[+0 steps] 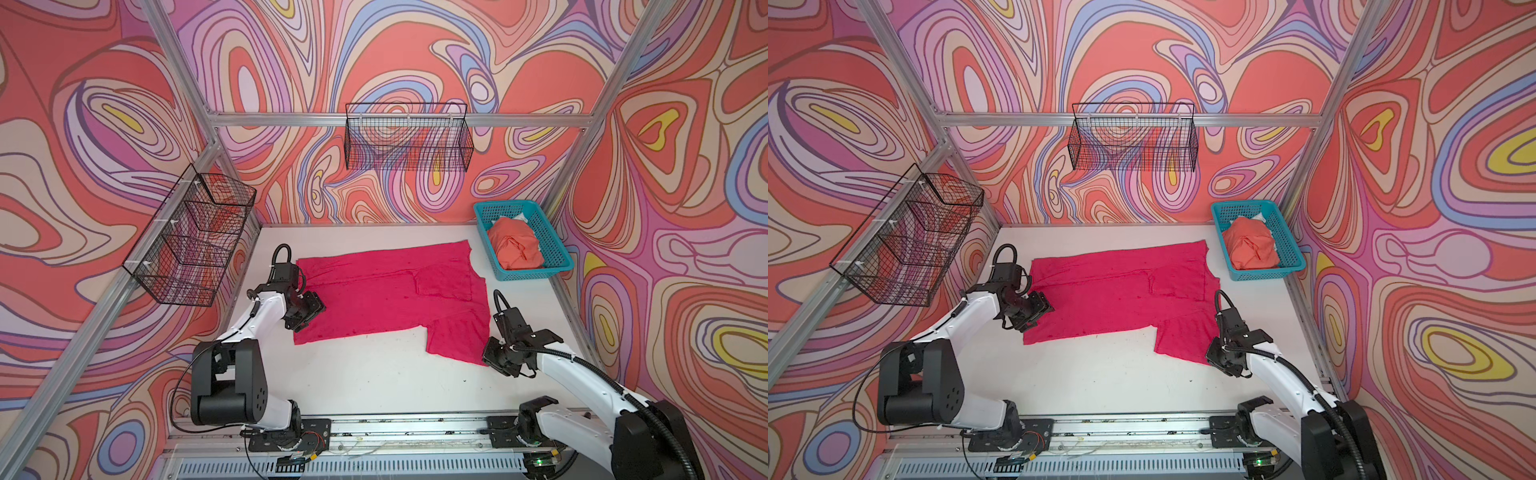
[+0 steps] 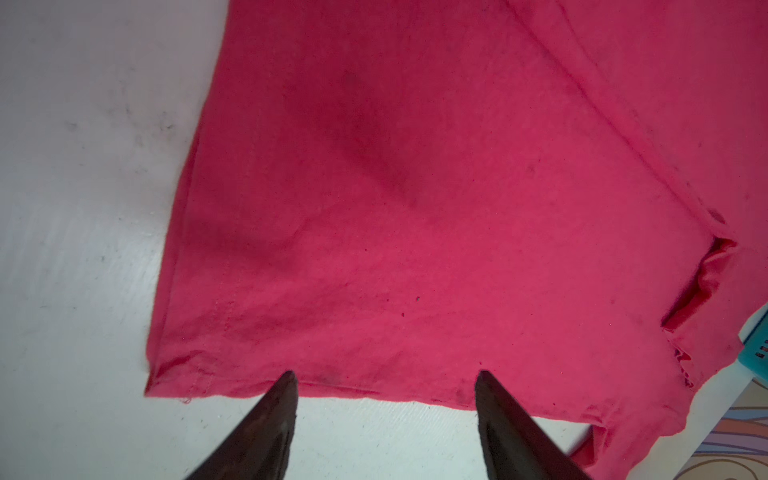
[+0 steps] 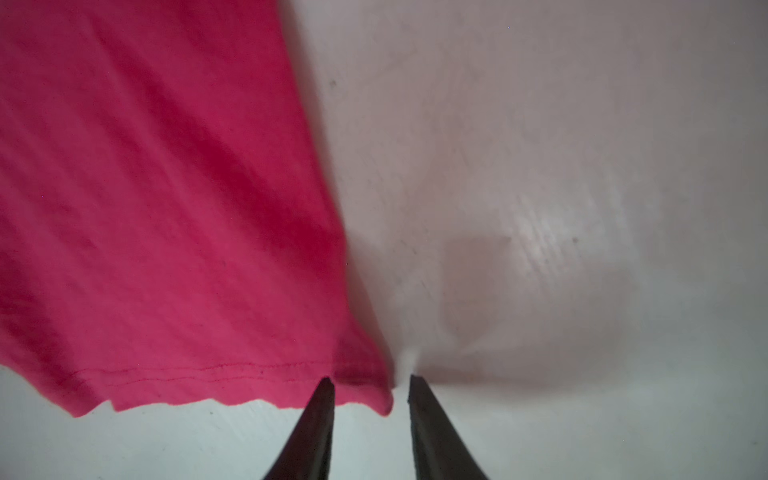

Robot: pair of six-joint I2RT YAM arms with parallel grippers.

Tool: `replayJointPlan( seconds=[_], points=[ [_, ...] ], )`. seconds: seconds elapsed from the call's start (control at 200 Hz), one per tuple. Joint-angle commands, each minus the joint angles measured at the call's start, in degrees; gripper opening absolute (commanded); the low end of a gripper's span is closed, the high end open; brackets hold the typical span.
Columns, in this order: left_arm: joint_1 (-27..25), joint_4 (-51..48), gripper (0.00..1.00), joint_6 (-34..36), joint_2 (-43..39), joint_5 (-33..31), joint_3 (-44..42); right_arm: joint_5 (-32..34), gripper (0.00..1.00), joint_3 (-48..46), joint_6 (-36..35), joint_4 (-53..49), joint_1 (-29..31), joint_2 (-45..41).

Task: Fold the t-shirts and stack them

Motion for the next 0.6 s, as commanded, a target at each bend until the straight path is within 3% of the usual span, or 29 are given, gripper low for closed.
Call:
replayJointPlan(
  seconds=[0.0,0.24,0.35,0.596],
  points=[
    [0.52,-1.67,0.70,-0.56,-1.39,-1.05,0.41,1.28,0.31,-0.67,2.64,0.57,1.26,0.49],
    [1.84,-1.72,0.70,-0.83,-1.83,-0.87,-0.86,3.56,0.15,-0.10,2.01,1.47,1.95,2.55],
    [2.75,-2.38,0.70,-0.30,-2.61,-0.96,-1.34,4.27,0.00,0.61,1.32,0.91,1.93,2.95],
    [5.82,-7.16,0.65,-1.69,-5.77,-4.28,-2.81,3.17,0.00,4.22,1.66,-1.54,2.01,-0.01]
  ],
)
